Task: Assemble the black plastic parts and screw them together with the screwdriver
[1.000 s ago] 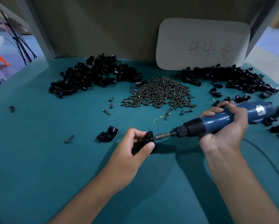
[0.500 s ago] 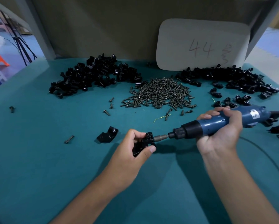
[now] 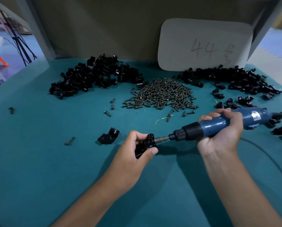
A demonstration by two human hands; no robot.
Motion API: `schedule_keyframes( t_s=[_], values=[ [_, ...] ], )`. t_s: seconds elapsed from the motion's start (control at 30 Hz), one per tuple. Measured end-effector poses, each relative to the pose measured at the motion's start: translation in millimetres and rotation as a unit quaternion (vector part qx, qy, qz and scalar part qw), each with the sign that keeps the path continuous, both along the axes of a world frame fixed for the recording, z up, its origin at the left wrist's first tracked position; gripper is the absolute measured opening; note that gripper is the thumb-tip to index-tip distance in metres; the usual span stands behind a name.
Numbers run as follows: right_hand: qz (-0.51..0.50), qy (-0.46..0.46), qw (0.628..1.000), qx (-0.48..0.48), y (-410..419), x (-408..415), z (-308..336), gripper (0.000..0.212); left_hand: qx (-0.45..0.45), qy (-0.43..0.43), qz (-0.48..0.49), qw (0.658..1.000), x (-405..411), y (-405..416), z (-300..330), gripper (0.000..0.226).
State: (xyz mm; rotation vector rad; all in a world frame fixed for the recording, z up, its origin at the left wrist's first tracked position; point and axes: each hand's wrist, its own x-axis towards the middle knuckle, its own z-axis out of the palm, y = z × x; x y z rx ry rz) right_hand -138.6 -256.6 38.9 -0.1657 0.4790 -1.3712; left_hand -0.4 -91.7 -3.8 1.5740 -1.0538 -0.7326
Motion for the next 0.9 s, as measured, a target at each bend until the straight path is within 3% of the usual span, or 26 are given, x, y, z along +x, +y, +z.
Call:
schedule_keyframes(
  t_s=[0.37, 0.6, 0.9],
  values=[
    [0.019, -0.015, 0.999, -0.035, 1.0, -3.3, 3.5, 0.014, 0.027, 0.063, -0.016, 0.998, 3.1, -2.5, -3.8, 0.043],
    [0.04, -0.021, 0.997, -0.068, 1.9, -3.5, 8.8, 0.013, 0.04, 0.072, -0.041, 0.996, 5.4, -3.1, -4.7, 0.042],
    [0.063, -0.032, 0.995, -0.075, -1.5, -5.9, 8.9, 0.012, 0.014, 0.148, -0.012, 0.989, 0.6, -6.9, 1.8, 0.046]
  ],
)
